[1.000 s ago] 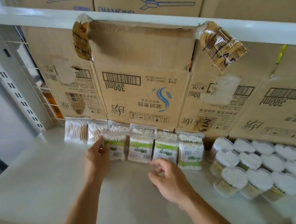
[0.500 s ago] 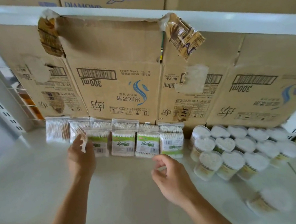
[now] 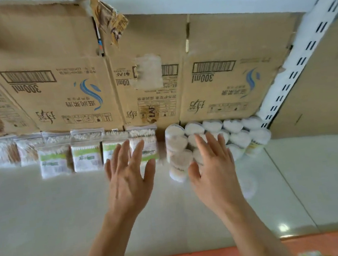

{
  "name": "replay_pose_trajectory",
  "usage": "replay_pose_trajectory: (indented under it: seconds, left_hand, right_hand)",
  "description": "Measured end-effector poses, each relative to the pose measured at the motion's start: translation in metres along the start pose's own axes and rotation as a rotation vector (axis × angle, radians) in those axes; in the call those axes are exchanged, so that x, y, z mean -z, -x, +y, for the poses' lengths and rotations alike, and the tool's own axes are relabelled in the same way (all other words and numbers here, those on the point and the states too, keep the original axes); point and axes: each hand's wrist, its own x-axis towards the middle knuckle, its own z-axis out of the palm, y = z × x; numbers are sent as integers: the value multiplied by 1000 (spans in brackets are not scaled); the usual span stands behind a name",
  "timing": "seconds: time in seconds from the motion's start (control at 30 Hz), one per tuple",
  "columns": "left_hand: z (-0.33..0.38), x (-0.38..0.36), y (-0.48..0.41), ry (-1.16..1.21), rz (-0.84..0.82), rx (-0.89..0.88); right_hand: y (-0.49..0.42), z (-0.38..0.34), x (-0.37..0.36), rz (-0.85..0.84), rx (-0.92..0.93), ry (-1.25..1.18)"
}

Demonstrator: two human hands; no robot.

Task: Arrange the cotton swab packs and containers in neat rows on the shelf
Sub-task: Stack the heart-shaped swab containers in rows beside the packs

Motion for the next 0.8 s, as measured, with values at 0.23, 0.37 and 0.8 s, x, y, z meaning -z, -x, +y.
replay_pose_trajectory:
  seconds: [0.23, 0.37, 0.8]
  left_hand:
    - [84, -30, 28, -18, -15, -49]
    - [127, -51, 59, 143, 50, -54]
    - [208, -97, 81, 717, -119, 519]
  right_hand:
    - [16, 95, 56, 11, -85, -102]
    - [27, 144, 68, -192, -192, -262]
    - [32, 185, 65, -271, -186, -583]
